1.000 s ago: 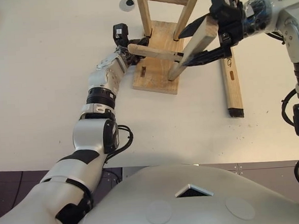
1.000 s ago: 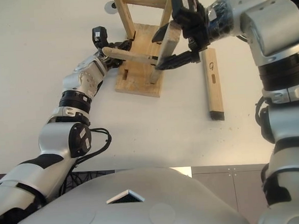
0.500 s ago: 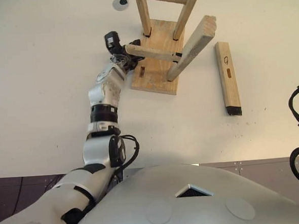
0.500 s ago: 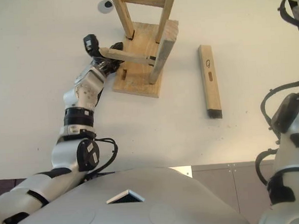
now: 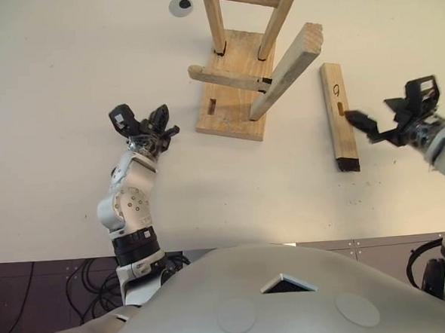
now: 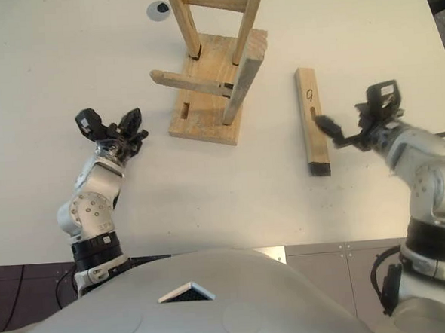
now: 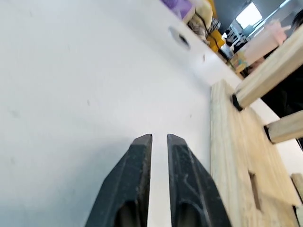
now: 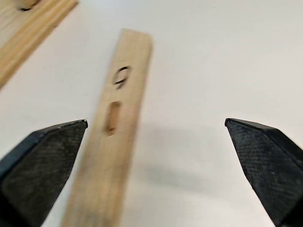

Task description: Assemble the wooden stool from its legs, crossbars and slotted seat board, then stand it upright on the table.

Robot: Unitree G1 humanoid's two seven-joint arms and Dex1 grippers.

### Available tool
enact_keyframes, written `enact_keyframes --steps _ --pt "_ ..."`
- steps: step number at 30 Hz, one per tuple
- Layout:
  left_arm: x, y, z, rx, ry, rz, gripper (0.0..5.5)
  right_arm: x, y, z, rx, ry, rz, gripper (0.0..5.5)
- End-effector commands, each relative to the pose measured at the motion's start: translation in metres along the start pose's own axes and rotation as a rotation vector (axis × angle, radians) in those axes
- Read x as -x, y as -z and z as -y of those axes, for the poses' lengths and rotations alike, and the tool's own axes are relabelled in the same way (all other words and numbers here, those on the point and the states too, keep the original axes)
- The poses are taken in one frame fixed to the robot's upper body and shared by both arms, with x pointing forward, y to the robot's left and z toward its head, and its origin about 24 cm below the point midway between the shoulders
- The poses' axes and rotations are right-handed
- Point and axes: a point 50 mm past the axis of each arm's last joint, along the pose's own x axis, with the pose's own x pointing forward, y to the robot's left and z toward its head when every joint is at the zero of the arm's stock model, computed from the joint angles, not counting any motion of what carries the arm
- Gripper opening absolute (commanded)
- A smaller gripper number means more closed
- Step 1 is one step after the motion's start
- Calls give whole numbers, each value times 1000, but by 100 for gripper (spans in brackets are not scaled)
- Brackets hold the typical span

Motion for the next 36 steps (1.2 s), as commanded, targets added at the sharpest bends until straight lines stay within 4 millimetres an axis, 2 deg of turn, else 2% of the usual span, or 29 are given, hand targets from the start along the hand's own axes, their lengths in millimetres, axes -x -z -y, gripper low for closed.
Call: enact_keyframes --steps 1,5,11,14,18,22,25,27,28,30,31,32,34,36 --pt "-9 19 -1 -71 -39 -83 50 3 -3 -3 -43 -34 11 536" --pt "-15 29 14 -88 36 -116 1 0 13 -6 -28 -56 -111 480" --pt "-19 29 36 -117 145 -120 0 -8 37 -9 -11 -96 -249 380" --pt "-19 26 42 -128 167 -110 0 -8 45 -3 -4 -57 -272 332" --pt "-14 18 52 -137 221 -75 0 -5 56 16 89 9 -303 273" --pt "-11 2 46 -133 201 -8 0 -6 61 34 214 38 -301 210" --pt "-8 -27 37 -104 169 110 0 -10 65 45 276 52 -282 204" --pt "-3 -58 33 -65 177 253 0 -21 46 53 294 78 -173 204" --pt "1 -75 35 -42 206 335 0 -29 23 57 303 99 -69 204" --pt "13 -109 50 -3 356 483 0 -38 -77 49 327 114 266 204" --pt "19 -123 61 7 461 530 20 -32 -132 39 331 93 455 204" --pt "22 -133 72 7 562 551 27 -22 -173 27 332 52 602 204" --pt "28 -150 96 -27 756 556 64 -1 -228 1 324 -111 820 204" --pt "37 -164 128 -88 988 541 104 19 -257 -35 328 -438 940 204"
